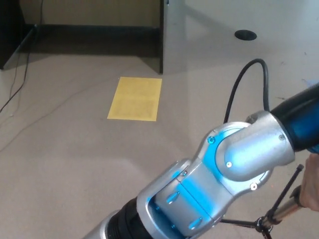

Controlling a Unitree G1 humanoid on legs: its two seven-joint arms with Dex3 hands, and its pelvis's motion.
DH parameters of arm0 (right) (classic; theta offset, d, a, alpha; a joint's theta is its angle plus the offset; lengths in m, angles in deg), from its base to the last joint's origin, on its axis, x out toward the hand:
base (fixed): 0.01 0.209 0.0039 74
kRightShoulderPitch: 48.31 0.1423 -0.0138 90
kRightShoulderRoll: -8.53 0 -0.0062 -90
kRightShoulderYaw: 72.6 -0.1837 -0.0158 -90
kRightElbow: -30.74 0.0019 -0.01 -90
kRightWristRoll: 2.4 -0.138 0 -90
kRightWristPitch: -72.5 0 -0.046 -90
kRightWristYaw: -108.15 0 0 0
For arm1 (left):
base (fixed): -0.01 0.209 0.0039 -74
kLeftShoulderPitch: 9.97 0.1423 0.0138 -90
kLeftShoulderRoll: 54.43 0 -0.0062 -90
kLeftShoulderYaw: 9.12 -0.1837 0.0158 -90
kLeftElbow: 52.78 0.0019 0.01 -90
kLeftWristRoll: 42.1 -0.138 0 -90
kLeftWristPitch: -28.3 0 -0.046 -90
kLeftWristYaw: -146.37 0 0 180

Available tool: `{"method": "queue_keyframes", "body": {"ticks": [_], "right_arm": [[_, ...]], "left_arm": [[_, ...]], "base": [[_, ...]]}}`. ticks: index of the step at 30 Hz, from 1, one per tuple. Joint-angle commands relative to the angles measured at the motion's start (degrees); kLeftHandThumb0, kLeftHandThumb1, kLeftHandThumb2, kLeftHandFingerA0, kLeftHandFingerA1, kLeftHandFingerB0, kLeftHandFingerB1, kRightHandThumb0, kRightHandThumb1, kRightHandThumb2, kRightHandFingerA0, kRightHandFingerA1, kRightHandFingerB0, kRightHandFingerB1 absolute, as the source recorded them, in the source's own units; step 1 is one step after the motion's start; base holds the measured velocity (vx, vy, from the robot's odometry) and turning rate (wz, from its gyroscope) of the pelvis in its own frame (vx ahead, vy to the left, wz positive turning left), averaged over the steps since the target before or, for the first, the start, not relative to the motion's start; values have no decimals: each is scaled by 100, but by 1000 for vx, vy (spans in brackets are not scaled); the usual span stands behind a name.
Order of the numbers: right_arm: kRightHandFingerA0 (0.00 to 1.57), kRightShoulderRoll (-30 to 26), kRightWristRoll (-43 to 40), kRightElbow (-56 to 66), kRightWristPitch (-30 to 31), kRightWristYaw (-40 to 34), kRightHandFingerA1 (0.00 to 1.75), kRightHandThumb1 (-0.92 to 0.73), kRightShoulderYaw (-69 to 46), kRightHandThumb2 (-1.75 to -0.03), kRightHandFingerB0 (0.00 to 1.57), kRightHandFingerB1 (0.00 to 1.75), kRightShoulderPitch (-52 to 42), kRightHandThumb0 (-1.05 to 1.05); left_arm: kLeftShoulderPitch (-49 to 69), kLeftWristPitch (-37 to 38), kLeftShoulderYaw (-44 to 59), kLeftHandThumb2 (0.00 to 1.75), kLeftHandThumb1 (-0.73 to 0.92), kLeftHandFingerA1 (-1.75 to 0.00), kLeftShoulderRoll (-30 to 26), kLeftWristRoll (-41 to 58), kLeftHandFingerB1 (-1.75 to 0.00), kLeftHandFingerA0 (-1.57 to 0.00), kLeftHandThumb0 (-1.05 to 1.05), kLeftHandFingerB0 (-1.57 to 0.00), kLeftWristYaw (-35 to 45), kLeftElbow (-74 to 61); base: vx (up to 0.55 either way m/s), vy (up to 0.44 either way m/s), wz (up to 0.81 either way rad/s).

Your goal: There is a tripod standing in front of the robot and the robot extends its left arm to grab it. It lifts the tripod and passes it to a person.

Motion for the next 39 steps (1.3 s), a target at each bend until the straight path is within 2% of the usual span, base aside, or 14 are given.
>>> {"method": "queue_keyframes", "body": {"ticks": [1, 2, 3, 4, 6, 7, 8, 11, 12, 18, 24, 27, 29, 39], "right_arm": [[68, -70, 44, -47, 93, 31, 43, -71, 17, -61, 51, 37, 50, -41], [67, -87, 41, -48, 120, 52, 42, -71, 11, -61, 50, 37, 89, -41], [67, -96, 33, -50, 108, 55, 43, -70, 5, -61, 50, 37, 101, -40], [67, -98, 30, -51, 86, 54, 43, -70, 6, -61, 50, 37, 74, -40], [67, -109, 45, -87, 12, 26, 43, -70, 20, -61, 50, 37, 1, -40], [66, -103, 35, -120, 13, 38, 42, -70, 14, -61, 50, 37, 7, -41], [65, -112, 37, -134, -27, 32, 42, -70, 19, -61, 50, 38, -34, -41], [66, -129, 20, -140, -19, 58, 42, -70, 11, -61, 50, 37, -113, -43], [67, -139, 24, -156, 39, 66, 42, -70, 14, -61, 49, 37, -171, -44], [71, -128, 102, -172, 84, 48, 43, -70, 92, -61, 50, 37, -113, -43], [70, -162, 176, -158, 146, 61, 43, -70, 158, -61, 51, 37, 156, -42], [67, -145, 139, -119, 117, 112, 42, -70, 144, -61, 50, 37, 138, -42], [67, -139, 135, -87, 92, 102, 42, -70, 138, -61, 51, 38, 108, -42], [65, -155, 110, -57, 102, 157, 42, -71, 97, -61, 49, 37, 97, -41]], "left_arm": [[128, -202, 50, 64, 81, -84, 301, -94, -61, -102, -32, -73, -137, -131], [35, -337, 20, 63, 73, -51, 105, -318, -38, -70, -45, -48, -116, -92], [33, -297, 10, 86, 54, -57, -53, -455, -48, -52, -53, -32, -113, 6], [86, -237, 2, 58, 61, -43, -104, -504, -33, -48, -52, -32, -128, 71], [202, -220, -25, 57, 58, -43, -182, -601, -30, -39, -55, -25, -161, 167], [212, -356, 11, 77, 46, -48, -233, -602, -37, -22, -66, -8, -96, 181], [257, -418, 10, 90, 30, -49, -316, -664, -49, -2, -35, 0, -61, 200], [423, -283, 38, 57, 52, -39, -497, -742, -17, -18, -74, 0, -64, 300], [584, -281, 104, 82, 40, -45, -590, -701, -12, -2, -67, 0, -54, 341], [1052, -159, 667, 81, 43, -32, -1163, -559, -1, -2, -72, 0, 132, 297], [1366, -261, 1815, 77, 42, 0, -1785, 4, -1, 0, -69, 0, 548, 98], [1539, -254, 2106, 54, 43, 0, -2045, 125, 0, 0, -66, 0, 704, -72], [1792, -227, 2345, 75, 40, -1, -2295, 210, 0, 0, -66, 0, 821, -236], [3908, 388, 3340, 73, 39, -10, -2866, 604, 0, 0, -62, 0, 978, -133]], "base": [[0, 0, 0], [0, 0, 0], [0, 0, 0], [0, 0, 0], [0, 0, 0], [0, 0, 0], [0, 0, 0], [0, 0, 0], [0, 0, 0], [0, 0, 0], [0, 0, 0], [0, 0, 0], [0, 0, 0], [0, 0, 0]]}}
